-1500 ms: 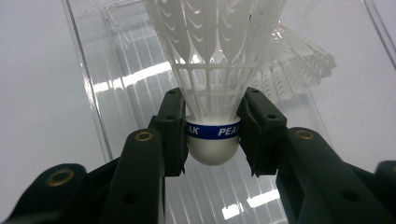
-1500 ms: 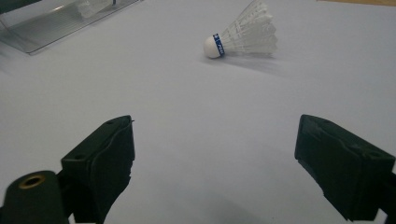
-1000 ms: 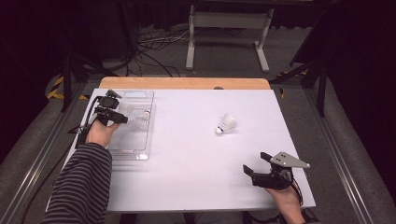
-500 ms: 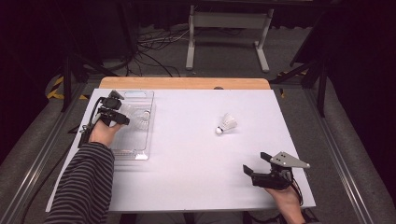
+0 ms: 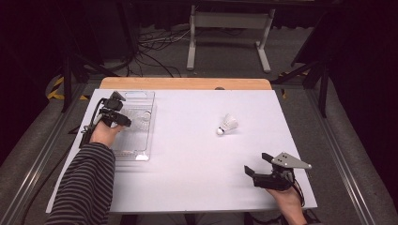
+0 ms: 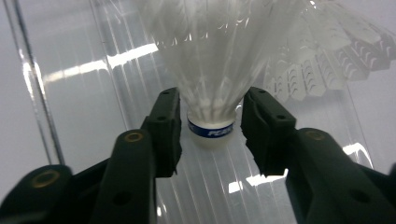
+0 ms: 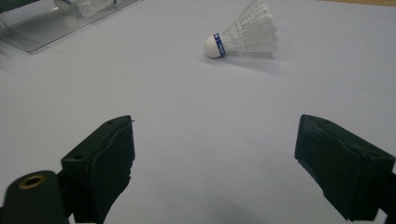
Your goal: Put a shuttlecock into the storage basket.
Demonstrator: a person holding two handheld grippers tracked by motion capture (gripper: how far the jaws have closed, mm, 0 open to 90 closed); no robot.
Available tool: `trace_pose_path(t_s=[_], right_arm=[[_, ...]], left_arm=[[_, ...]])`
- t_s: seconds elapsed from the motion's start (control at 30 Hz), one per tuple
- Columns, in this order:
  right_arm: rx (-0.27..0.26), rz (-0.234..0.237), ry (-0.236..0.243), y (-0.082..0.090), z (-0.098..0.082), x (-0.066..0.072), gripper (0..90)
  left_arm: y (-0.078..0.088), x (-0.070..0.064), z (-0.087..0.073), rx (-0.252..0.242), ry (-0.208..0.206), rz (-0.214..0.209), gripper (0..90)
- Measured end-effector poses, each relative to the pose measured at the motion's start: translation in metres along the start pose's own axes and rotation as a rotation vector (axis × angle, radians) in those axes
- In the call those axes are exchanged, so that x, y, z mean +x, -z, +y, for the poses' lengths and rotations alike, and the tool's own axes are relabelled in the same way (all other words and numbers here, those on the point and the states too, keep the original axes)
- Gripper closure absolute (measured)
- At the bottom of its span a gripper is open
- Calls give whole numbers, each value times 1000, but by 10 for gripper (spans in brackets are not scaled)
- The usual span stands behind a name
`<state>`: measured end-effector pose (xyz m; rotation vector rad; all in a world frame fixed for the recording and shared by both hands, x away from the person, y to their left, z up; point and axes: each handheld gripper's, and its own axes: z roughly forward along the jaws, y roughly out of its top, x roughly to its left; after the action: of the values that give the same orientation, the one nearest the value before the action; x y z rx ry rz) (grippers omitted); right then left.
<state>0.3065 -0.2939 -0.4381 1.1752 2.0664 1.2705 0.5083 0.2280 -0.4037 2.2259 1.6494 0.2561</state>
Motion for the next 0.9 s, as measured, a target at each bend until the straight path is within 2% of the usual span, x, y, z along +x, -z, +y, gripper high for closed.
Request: trace_pose_path(t_s=[0.17,0.37,0.67,0.9], right_arm=[[-1,-1,0,0,0,0,127],[-2,0,0,0,0,0,128],[-1,-1,-1,0,0,0,127],[-2,-1,0,0,0,0,127]], left_arm=[[3,-2,0,-17,-4,3,476],[10,-1,-3,-41,11,1,429],[27,-7,-14,-96,-31,1,384],[38,-14,-20,-150,-61,-22,367]])
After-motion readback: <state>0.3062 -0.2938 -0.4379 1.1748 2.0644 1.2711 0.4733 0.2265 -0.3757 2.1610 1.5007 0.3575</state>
